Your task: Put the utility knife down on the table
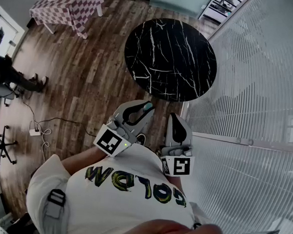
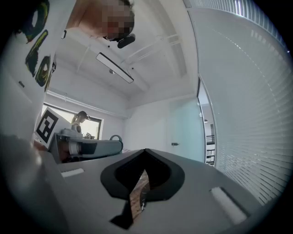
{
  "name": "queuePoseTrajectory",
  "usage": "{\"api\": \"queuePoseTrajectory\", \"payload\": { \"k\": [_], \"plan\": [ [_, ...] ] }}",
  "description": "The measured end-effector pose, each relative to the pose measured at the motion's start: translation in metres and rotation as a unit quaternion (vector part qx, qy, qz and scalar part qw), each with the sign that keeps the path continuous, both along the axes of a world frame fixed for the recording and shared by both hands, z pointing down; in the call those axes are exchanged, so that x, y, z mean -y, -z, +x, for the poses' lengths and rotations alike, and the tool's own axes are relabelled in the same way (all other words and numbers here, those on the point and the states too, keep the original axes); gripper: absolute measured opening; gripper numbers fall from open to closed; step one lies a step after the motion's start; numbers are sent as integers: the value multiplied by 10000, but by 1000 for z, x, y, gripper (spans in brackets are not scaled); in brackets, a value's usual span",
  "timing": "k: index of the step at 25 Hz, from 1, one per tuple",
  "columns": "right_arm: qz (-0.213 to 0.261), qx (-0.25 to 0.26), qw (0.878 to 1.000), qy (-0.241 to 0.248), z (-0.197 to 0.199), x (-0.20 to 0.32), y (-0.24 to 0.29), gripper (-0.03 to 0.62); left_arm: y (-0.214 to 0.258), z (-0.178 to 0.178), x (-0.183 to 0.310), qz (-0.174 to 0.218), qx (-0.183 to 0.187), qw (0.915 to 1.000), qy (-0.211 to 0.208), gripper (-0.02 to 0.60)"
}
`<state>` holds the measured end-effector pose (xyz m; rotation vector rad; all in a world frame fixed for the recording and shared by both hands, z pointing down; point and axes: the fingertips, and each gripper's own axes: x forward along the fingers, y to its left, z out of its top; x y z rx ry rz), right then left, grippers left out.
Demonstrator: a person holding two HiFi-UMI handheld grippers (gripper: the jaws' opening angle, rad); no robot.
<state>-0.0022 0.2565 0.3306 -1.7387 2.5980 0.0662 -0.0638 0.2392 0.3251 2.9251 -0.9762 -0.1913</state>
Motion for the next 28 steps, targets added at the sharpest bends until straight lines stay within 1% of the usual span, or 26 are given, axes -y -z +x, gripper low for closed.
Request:
{"api": "queuePoseTrajectory", "payload": {
  "k": [3,8,12,16,19,24,28],
  "plan": [
    [-46,14,10000,56,9,-1,-3,0,1,10,-2,76,26,10000,-15,74],
    [-102,56,9999,117,22,-6,-8,0,-4,25,-6,-101,24,9999,2,74],
    [-30,286,9996,-39,50,-13,-4,2,-12,44,-14,-123,187,9997,-14,74],
    [-42,389,9992,-104,75,-22,-9,2,-10,67,-22,-17,105,9999,5,74],
    [-123,463,9988,-108,85,-26,-17,2,-18,76,-24,-130,137,9998,49,74],
    [-255,512,9983,-65,96,-16,-28,2,-28,84,-14,-241,213,9994,95,74],
    [-311,518,9982,-1,99,4,-34,2,-36,87,6,-321,209,9991,165,74]
  ]
}}
